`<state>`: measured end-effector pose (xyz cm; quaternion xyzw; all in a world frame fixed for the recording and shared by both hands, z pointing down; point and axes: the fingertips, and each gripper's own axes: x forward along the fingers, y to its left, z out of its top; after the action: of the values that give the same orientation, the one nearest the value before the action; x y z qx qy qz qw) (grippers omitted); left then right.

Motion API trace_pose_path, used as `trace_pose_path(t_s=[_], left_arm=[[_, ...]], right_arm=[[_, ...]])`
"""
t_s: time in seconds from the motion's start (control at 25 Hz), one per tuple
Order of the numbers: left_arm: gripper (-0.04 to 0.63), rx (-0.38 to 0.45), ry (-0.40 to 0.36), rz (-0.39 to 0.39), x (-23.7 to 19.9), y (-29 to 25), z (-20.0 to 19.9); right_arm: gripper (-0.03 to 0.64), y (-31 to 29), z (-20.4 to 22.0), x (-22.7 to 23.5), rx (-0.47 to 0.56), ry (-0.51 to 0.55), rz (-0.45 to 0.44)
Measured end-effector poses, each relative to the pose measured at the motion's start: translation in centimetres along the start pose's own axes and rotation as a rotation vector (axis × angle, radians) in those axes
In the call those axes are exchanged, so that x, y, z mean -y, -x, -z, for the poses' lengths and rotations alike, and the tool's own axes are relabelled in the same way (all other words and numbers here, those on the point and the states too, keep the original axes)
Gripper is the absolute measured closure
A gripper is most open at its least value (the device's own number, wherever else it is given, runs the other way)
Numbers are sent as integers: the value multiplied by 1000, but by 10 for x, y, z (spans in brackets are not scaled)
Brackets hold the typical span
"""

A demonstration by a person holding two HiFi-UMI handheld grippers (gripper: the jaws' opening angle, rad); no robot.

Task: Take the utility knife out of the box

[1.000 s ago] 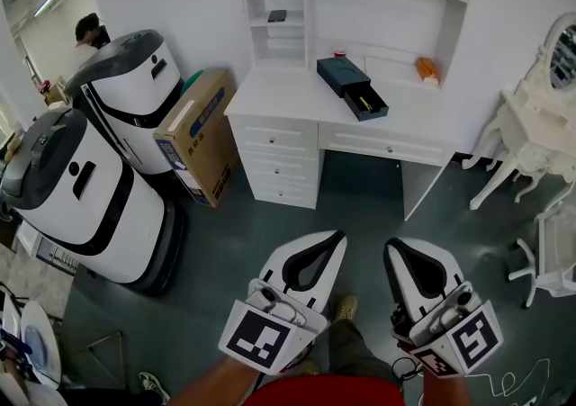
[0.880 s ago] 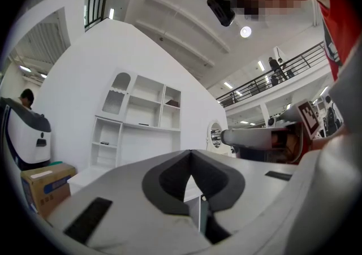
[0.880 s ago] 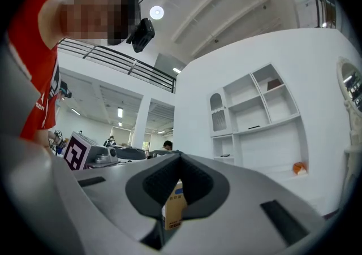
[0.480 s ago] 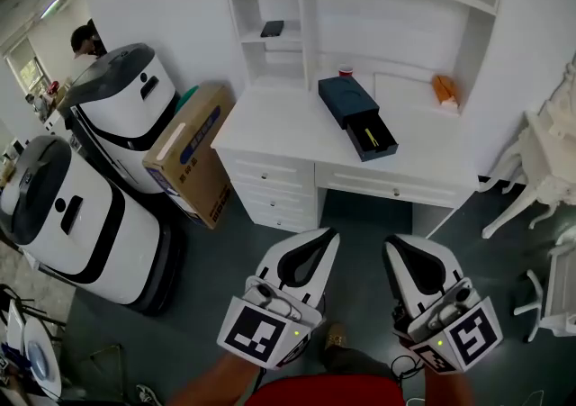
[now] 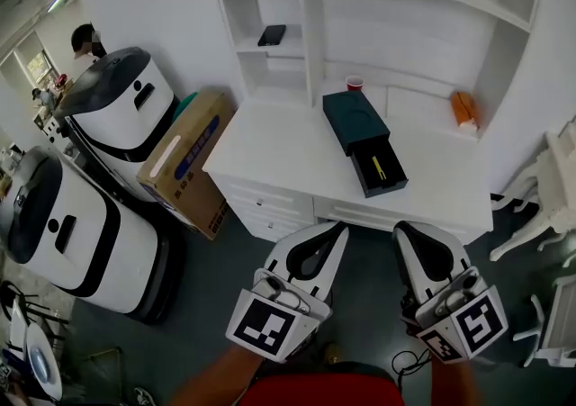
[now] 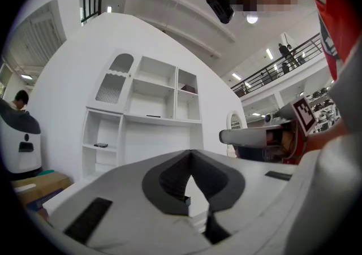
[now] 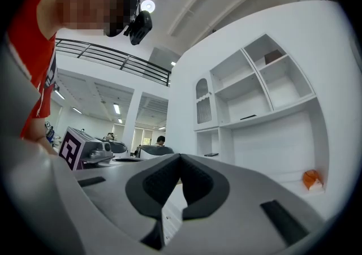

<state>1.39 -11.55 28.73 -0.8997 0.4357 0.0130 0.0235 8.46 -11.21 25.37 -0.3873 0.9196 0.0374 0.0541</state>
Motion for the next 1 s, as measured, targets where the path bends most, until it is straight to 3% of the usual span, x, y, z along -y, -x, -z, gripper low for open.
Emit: trace_pose_path(t_s=[0.48,0.8,1.0], left_arm=[[558,-10,-15,70,-92,-111,27],[558,-13,-8,117,-144,-168,47],[558,-10,-2,120,-163,-191,55]], right_arm=[[623,-98,59,107,-146,6,138],[578,-153,113,160,-327,17,209],[574,-169,171,192,-537,-6,183]])
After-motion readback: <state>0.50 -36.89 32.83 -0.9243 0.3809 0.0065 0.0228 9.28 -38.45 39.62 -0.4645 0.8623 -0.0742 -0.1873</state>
